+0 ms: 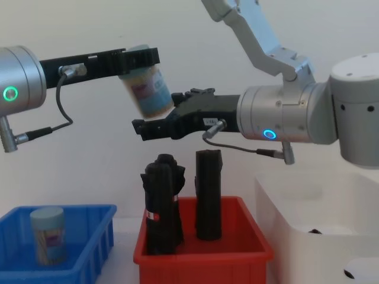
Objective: Pick the cotton swabs from the blue box and place them into the white box.
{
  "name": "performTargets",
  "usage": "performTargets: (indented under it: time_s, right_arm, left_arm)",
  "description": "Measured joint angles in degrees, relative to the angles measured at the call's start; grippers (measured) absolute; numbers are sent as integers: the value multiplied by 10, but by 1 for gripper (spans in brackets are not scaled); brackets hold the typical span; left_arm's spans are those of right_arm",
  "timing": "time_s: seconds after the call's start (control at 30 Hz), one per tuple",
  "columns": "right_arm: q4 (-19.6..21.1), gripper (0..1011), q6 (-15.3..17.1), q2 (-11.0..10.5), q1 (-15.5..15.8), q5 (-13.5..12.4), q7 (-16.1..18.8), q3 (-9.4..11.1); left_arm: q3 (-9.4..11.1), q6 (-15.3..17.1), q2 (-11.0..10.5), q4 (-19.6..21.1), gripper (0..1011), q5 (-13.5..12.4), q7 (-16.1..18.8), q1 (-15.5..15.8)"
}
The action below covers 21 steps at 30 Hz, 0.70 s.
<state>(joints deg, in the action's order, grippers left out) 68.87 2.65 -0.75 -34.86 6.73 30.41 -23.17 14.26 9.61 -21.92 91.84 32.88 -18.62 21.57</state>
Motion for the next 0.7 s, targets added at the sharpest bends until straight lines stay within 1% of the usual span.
performTargets:
  time_s: [0.43,0.7]
  right_arm:
    - [-11,1002,-6,3,-8,-5,-1,-2]
    - [-11,1002,-2,2,-10,-8,7,-3]
  left_arm:
    - [6,9,3,-1,671,-8,-2,-2]
    - [9,10,4,-2,671,-12,-1,-2]
